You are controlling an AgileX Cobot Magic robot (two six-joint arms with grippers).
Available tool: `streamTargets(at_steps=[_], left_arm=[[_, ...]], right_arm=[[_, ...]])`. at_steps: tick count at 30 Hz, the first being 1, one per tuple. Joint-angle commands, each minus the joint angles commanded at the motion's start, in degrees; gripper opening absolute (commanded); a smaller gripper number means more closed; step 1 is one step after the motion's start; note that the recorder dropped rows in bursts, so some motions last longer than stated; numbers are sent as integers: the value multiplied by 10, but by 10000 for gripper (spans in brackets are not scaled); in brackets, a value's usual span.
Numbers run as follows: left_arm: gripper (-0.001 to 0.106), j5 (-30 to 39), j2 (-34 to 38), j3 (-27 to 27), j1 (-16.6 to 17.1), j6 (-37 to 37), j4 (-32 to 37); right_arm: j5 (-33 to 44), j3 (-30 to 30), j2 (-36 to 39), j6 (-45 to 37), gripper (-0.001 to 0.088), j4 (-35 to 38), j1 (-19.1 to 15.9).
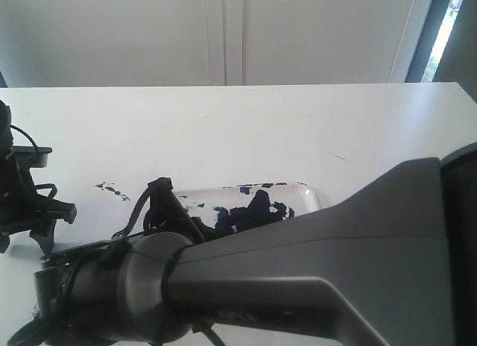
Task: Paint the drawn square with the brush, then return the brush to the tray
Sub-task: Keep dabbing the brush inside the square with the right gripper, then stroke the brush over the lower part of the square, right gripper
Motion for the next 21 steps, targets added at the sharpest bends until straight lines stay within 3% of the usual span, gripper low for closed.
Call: streamTargets(at_steps=[21], left_arm=[[676, -3, 0, 0, 0, -2, 0]], right_arm=[[0, 0, 36, 8, 0, -38, 23]])
